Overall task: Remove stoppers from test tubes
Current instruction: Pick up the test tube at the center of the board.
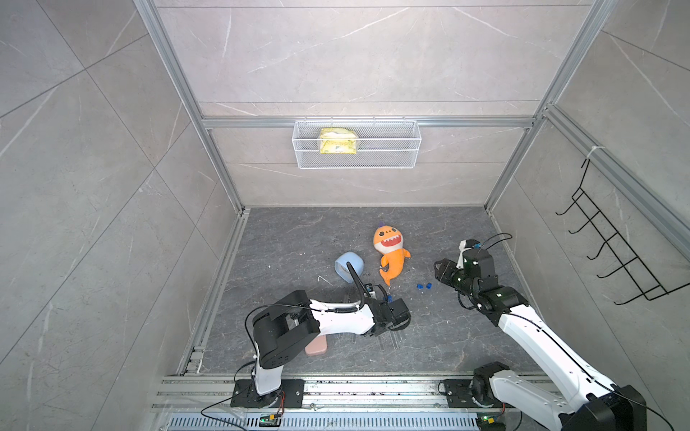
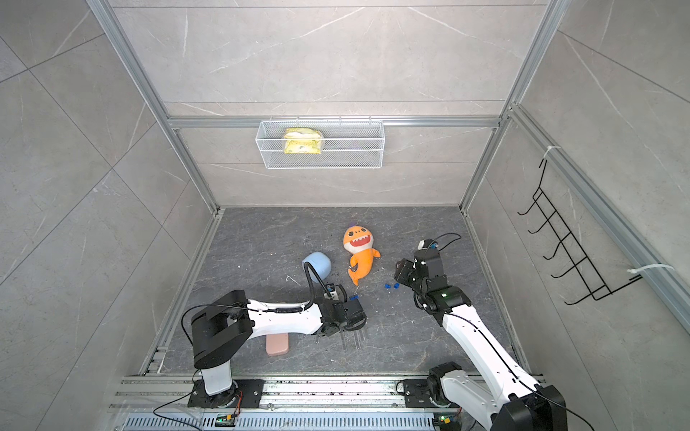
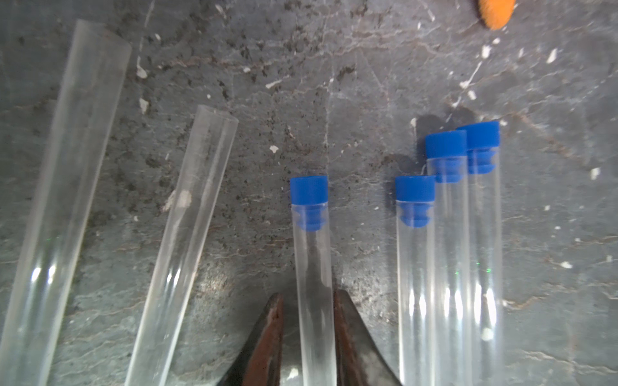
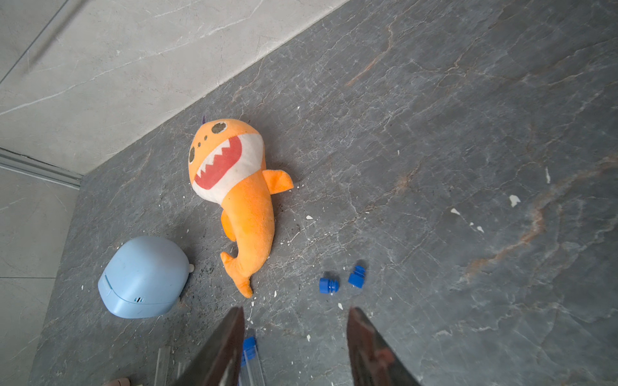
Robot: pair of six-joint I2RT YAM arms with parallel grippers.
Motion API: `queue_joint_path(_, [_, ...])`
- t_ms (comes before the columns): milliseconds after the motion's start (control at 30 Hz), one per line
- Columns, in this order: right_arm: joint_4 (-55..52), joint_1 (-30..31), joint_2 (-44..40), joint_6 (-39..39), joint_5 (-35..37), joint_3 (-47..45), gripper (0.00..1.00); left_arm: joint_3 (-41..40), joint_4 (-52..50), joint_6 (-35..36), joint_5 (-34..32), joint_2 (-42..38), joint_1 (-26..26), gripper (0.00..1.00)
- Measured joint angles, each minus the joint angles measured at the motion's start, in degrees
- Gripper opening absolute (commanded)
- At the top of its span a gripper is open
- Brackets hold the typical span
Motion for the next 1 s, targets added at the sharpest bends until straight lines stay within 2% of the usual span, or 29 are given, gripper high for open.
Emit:
queue_joint_path(367, [0.0, 0.0, 0.2, 0.0, -0.4, 0.0, 0.52, 0.2, -0.4, 1.7, 0.6, 0.0, 0.4, 0.17])
queue_joint_path(600, [0.0, 0.0, 0.2, 0.0, -1.0, 0.0, 0.53, 0.4, -0.7, 3.2, 1.2, 0.0, 0.5, 0.18])
queue_joint_path(767, [0.2, 0.0, 0.2, 0.0, -2.8, 0.0, 0.53, -1.1, 1.5, 9.8, 0.1, -2.2, 0.5, 0.20])
queue_joint_path(1000, [1.7, 0.0, 0.2, 0.0, -6.3, 0.0, 0.53, -9.1, 13.8, 27.5, -1.4, -15.8, 1.1, 0.18])
